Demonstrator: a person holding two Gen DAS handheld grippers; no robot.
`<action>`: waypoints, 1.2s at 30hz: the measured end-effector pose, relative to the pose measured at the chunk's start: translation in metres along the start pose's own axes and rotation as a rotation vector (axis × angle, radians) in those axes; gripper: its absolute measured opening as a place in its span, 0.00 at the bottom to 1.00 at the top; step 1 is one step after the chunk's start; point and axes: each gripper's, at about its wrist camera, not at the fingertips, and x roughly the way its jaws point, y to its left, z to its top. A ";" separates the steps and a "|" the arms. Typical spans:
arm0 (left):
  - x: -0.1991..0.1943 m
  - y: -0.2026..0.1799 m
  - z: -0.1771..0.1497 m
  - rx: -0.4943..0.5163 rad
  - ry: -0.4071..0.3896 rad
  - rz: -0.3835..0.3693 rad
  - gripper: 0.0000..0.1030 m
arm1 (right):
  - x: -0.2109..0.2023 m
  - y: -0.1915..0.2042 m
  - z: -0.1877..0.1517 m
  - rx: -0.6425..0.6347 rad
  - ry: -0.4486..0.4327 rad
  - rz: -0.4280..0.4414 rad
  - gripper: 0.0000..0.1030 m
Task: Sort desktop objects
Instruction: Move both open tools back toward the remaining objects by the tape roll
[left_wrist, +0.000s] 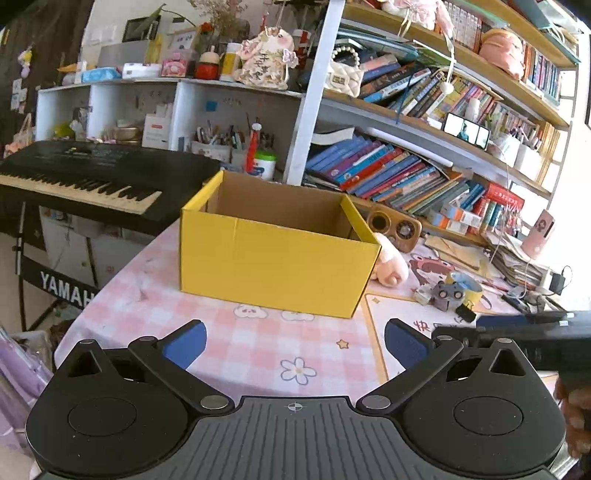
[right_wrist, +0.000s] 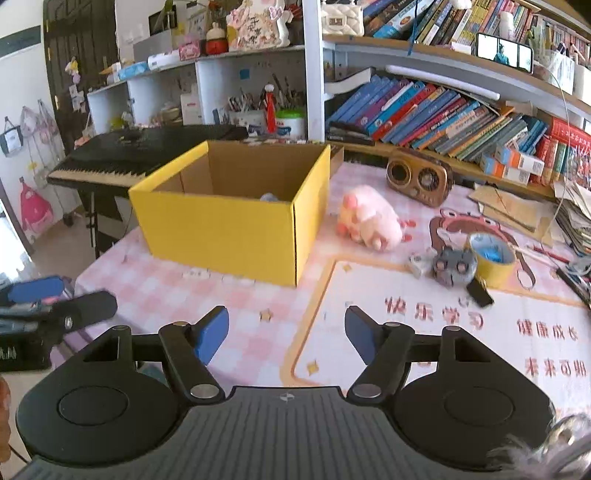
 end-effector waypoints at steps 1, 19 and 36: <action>-0.003 0.000 -0.002 -0.006 -0.008 -0.004 1.00 | -0.003 0.001 -0.003 0.000 -0.001 -0.003 0.66; -0.008 -0.031 -0.015 0.062 0.044 -0.129 1.00 | -0.045 -0.015 -0.037 0.099 -0.048 -0.122 0.72; 0.013 -0.067 -0.019 0.128 0.110 -0.158 1.00 | -0.064 -0.050 -0.059 0.178 -0.035 -0.221 0.79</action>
